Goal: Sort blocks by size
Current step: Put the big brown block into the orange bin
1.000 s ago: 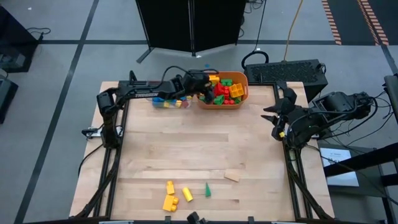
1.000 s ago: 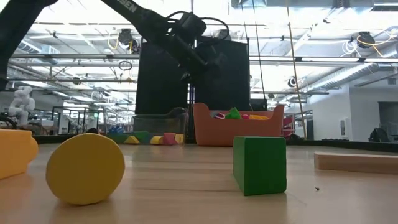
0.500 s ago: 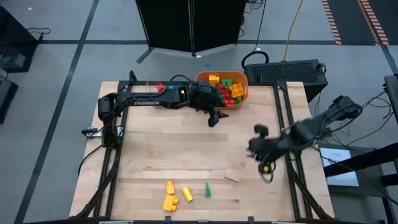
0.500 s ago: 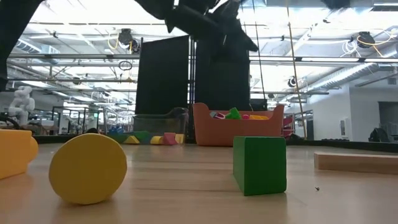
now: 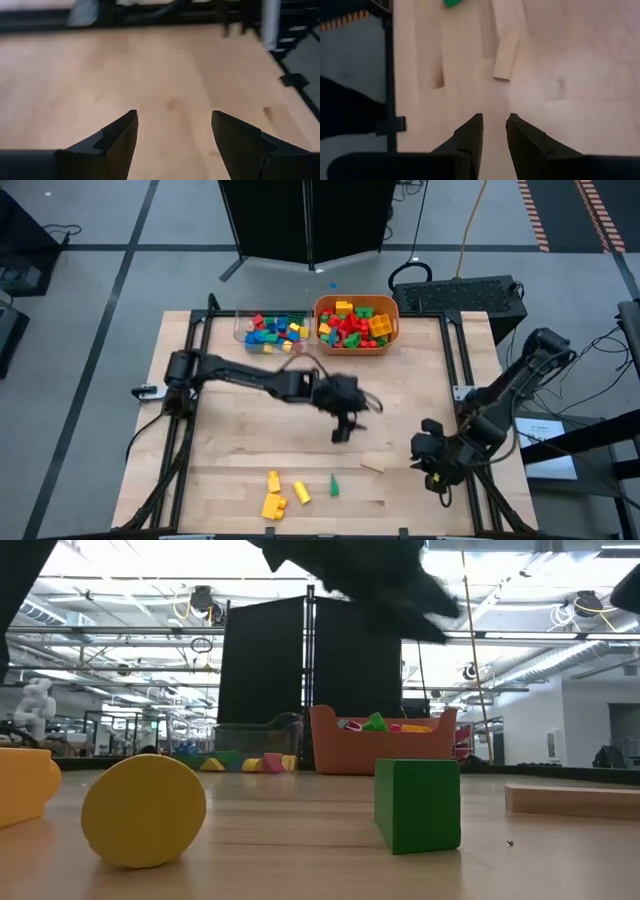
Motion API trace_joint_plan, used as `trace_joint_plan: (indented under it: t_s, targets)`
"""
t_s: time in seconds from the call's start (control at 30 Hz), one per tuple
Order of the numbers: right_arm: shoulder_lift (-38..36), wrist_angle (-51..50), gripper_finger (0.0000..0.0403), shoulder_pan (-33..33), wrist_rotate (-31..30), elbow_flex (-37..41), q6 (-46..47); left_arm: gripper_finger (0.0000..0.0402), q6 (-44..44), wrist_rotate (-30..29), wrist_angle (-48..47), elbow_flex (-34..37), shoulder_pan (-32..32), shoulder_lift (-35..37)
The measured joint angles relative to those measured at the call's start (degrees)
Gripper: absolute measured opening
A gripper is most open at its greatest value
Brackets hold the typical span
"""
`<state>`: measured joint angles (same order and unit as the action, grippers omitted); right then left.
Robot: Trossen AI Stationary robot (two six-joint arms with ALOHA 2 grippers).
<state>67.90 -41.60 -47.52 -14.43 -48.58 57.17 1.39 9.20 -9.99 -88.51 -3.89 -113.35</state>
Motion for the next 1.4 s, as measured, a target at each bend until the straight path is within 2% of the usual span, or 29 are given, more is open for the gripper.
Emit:
trace_joint_plan:
  t_s: [0.23, 0.53, 0.8, 0.93, 1.03, 1.17, 1.33, 1.4]
  targets:
    - [0.0, 0.0, 0.008, -2.1, -2.2, -0.1, 4.0, 0.0255, 5.6, -0.6, 11.7, 0.1, -6.9, -7.9]
    - [0.0, 0.2, 0.008, -2.1, -2.2, -0.1, 3.8, 0.0255, 4.9, -1.2, 24.4, 0.0, -9.8, -17.0]
    - [0.0, 0.2, 0.008, -2.1, -2.2, -0.1, 3.3, 0.0255, -0.9, -2.4, 25.2, 0.0, -9.2, -21.8]
    - [0.0, 0.1, 0.008, -2.1, -2.2, -0.1, 3.2, 0.0255, -1.0, -2.4, 23.8, -0.1, -9.3, -23.1]
    - [0.0, -0.1, 0.008, -2.1, -2.2, -0.1, 2.8, 0.0251, -0.8, -0.4, 21.9, -0.4, -9.1, -23.6]
    - [0.0, -0.7, 0.008, -2.1, -2.3, -0.1, 2.4, 0.0206, 0.0, 0.6, 21.3, -0.4, -9.1, -24.1]
    - [0.0, -1.5, 0.008, -2.1, -2.4, -0.1, 2.4, 0.0095, 0.5, 1.2, 22.2, -0.3, -9.1, -24.3]
    - [0.0, -2.3, 0.008, -2.1, -2.3, -0.1, 2.4, 0.0089, 0.4, 1.3, 22.1, -0.6, -9.1, -24.4]
